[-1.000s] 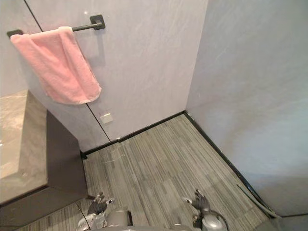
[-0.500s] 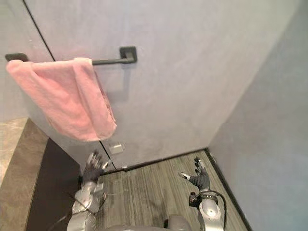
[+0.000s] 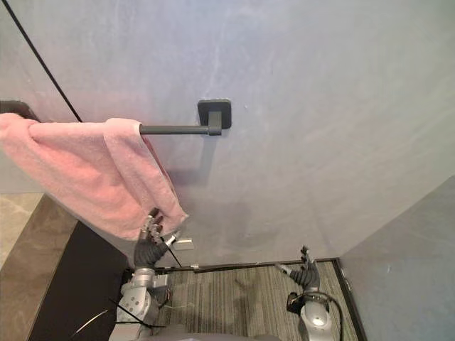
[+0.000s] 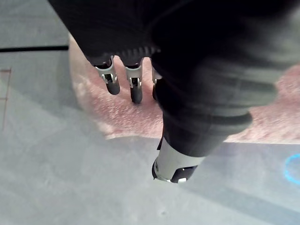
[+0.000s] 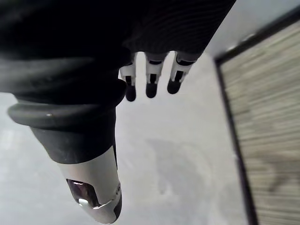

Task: Organize washtable

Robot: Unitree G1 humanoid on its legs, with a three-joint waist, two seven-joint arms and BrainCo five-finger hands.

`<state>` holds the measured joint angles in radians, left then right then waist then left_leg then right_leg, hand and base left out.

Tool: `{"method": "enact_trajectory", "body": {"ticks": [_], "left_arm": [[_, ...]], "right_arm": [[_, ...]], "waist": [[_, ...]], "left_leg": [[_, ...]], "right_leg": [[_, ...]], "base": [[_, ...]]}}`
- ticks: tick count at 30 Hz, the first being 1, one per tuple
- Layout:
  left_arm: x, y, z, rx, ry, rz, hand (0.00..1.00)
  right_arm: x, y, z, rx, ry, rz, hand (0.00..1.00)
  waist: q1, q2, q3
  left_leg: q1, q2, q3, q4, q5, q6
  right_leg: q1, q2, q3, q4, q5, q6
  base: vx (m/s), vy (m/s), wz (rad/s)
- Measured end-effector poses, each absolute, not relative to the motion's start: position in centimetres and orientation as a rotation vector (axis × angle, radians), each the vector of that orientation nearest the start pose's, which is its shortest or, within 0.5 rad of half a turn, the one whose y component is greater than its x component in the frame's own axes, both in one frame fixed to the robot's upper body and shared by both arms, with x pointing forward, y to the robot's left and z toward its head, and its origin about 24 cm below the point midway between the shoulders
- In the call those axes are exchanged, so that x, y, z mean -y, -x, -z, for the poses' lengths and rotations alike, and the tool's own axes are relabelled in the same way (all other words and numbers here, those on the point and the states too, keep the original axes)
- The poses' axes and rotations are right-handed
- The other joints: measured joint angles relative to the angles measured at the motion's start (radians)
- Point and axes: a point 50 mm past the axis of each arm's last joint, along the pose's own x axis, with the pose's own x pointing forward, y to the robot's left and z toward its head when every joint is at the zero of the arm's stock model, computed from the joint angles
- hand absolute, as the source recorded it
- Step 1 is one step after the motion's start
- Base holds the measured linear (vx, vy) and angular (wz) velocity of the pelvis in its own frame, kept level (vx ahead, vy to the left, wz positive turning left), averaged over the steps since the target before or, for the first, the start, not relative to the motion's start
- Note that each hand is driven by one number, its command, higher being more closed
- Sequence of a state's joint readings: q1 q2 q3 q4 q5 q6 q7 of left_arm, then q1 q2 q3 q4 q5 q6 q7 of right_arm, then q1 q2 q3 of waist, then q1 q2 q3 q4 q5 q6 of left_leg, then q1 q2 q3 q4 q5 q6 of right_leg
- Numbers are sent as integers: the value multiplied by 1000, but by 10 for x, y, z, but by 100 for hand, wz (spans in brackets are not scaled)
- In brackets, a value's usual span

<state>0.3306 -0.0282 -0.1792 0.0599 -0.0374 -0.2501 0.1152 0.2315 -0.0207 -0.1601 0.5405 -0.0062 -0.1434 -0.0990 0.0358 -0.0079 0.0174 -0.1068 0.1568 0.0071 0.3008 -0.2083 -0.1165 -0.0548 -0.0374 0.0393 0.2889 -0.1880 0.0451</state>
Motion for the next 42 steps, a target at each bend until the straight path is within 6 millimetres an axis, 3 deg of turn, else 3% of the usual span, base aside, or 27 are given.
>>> {"method": "enact_trajectory", "body": {"ticks": [5,11,16,18,22,24,27,28,30,32,34,36,39,42], "left_arm": [[-120,-172,20,-152,45,77,0],[-126,-154,4,-96,29,88,0],[-135,-149,2,-89,2,58,0],[-142,-147,-1,-78,-34,27,0],[-160,-140,-14,-28,-164,-33,0],[-164,-139,-17,-20,-185,-46,0],[-172,-142,-35,59,-197,-94,0],[-175,-143,-42,88,-195,-123,0],[-186,-142,-54,138,-169,-234,0],[-193,-142,-62,180,-142,-325,0],[-198,-142,-73,231,-138,-396,0],[-212,-151,-101,391,-134,-534,0],[-216,-164,-121,518,-107,-602,0],[-212,-182,-135,591,-63,-594,0]], "right_arm": [[199,-137,109,-646,12,298,0],[189,-153,100,-586,40,219,0],[173,-161,92,-538,51,116,0],[166,-166,82,-486,53,82,0],[149,-170,71,-404,64,-7,0],[150,-164,73,-421,78,-15,0],[158,-161,69,-410,102,-17,0],[161,-164,63,-379,109,-8,0],[168,-178,44,-282,122,38,0],[170,-187,37,-248,123,65,0],[171,-191,35,-233,121,80,0],[168,-199,30,-205,103,98,0],[175,-208,20,-163,98,137,0],[186,-225,-7,-46,103,187,0]], "waist": [[1,-1,-8],[6,7,-14],[11,17,-4],[11,19,1],[34,-19,25],[30,-9,35],[28,-10,67],[29,-12,74],[35,14,95],[34,30,90],[35,29,88],[31,30,80],[13,5,62],[-8,-4,60]], "left_leg": [[54,-37,8,-35,14,17],[83,-38,24,-82,46,24],[81,-36,22,-89,57,22],[77,-36,22,-99,58,23],[36,-71,0,-111,69,28],[12,-81,-61,-118,89,24],[-43,-99,-127,-104,119,33],[-57,-80,-84,-100,123,44],[-86,-11,53,-54,121,57],[-85,2,87,-40,121,57],[-79,0,94,-37,121,55],[-74,-2,74,-41,151,13],[-74,-26,72,-62,174,18],[-51,-74,71,-82,178,30]], "right_leg": [[35,-44,18,5,29,46],[33,-50,27,-1,72,42],[32,-49,11,-2,72,40],[31,-49,2,-18,67,34],[20,-72,-27,-42,-2,46],[16,-77,-80,-18,-14,36],[13,-124,-222,64,-62,29],[14,-135,-261,78,-69,26],[14,-147,-308,87,-79,17],[16,-155,-302,103,-91,30],[16,-155,-284,103,-92,33],[16,-139,-252,67,-69,39],[18,-144,-246,14,-27,60],[37,-180,-224,-11,0,92]], "base": [[99,136,8],[18,43,-6],[-76,-17,2],[-114,-39,-4],[-208,-95,11],[-180,-115,93],[-142,-71,140],[-136,-20,110],[-146,11,82],[-59,58,8],[-24,78,-22],[9,78,-42],[71,76,-13],[119,121,-12]]}}
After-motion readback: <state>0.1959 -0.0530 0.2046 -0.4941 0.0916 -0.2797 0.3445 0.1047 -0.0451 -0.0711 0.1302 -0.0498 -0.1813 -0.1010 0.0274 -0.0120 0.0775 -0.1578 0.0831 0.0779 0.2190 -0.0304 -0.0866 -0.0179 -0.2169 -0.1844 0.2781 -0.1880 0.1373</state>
